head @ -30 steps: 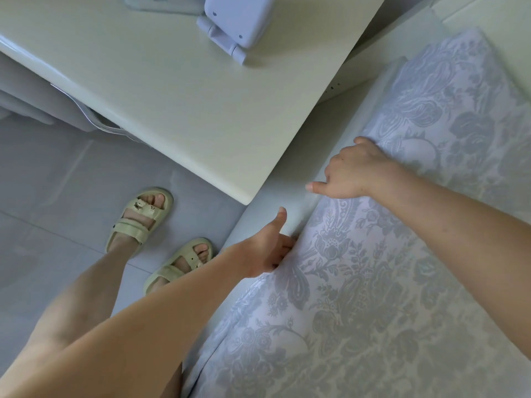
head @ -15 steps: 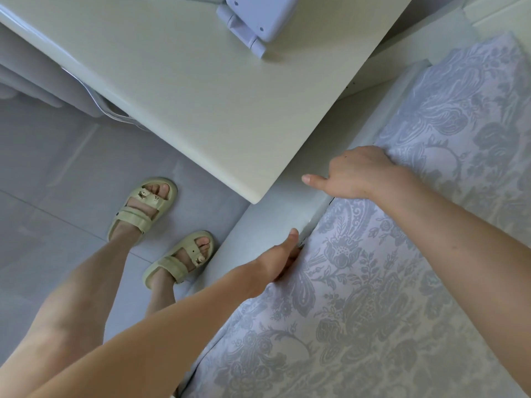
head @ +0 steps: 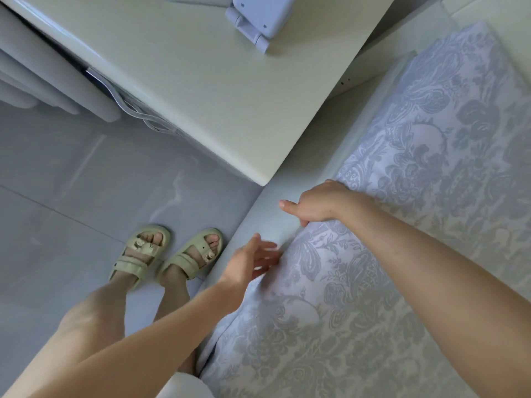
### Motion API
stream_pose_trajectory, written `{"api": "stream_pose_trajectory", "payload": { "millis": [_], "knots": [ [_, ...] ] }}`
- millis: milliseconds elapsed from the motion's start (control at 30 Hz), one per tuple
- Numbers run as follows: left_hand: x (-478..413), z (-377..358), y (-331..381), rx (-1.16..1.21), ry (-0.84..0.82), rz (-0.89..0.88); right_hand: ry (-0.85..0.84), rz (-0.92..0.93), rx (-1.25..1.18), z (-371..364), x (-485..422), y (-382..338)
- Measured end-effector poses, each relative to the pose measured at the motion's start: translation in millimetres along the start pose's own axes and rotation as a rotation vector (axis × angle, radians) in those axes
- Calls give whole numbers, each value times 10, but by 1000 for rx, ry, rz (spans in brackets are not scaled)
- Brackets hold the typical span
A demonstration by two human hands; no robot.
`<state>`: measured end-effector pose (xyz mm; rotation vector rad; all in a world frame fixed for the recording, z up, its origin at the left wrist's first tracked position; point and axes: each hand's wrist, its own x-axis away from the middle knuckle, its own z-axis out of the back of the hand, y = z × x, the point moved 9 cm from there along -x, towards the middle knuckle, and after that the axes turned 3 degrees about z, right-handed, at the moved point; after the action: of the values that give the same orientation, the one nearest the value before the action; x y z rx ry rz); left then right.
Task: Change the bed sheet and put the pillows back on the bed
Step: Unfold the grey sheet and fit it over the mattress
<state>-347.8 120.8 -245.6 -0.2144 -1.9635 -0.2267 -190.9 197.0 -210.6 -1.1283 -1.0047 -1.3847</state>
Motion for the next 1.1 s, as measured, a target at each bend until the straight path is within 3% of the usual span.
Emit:
{"api": "stream_pose_trajectory", "payload": {
  "millis": [133,267,367,500,567,633,700,767,867,933,1100],
  "knots": [
    [97,59,-207,-234,-136,57,-35,-84,-143,-17,3,-9],
    [55,-39,-428,-344,-133,99,46,-64,-371,42,114,-188],
    [24,-135,-567,-439,-171,179,-39,-4,-323,-205,141,-513],
    [84,-95,-458,-479,-221,115,-179,-58,-310,-622,69,-697],
    [157,165,-427,-463,-130,8,-172,-78,-142,-694,9,-727],
    [241,549,-351,-526,63,-128,-203,-101,13,-778,-42,-760],
    [271,827,-409,-592,151,-150,-249,-141,68,-917,-80,-778],
    [246,899,-586,-604,89,-70,-161,-148,19,-910,-97,-792],
    [152,864,-890,-474,-50,124,237,-90,-339,-561,31,-727],
    [82,902,-968,-434,-25,115,393,-87,-549,-420,128,-606],
    [124,1066,-1020,-400,117,-16,115,-78,-546,-708,-31,-681]
  ]
}}
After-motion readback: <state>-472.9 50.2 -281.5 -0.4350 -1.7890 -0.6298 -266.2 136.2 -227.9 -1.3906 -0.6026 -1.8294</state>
